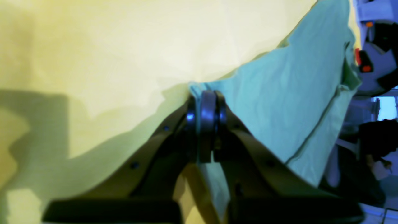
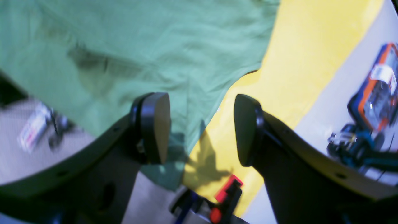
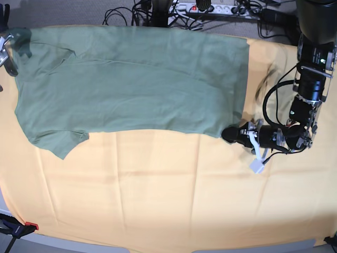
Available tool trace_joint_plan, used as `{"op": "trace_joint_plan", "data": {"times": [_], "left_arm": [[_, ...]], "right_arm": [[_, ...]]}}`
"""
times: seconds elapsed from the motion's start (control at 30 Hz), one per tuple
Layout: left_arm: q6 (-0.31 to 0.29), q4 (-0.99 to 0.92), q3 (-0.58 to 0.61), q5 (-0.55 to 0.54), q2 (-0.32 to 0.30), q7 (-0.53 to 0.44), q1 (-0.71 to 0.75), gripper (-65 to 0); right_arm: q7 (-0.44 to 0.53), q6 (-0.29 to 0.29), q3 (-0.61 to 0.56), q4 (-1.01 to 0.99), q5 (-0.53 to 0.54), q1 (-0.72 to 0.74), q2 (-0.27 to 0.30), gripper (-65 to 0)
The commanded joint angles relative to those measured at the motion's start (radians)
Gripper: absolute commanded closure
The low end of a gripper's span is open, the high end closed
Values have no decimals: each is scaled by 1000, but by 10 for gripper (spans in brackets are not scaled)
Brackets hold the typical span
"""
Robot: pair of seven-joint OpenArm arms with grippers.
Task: Fold the T-shirt properly
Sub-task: 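Release the shirt and move both grippers to the hem-side edge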
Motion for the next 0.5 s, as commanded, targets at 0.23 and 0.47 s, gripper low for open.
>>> {"op": "trace_joint_plan", "data": {"times": [0.23,0.47], "left_arm": [[0,10,-8,-9,-14,14,-44,0],[0,10,-8,-9,-14,35,-43,0]], "right_arm": [[57,-23,6,6,0,173,-124,-348],[137,-64,-229,-161,-181,424,-193,-350]]}}
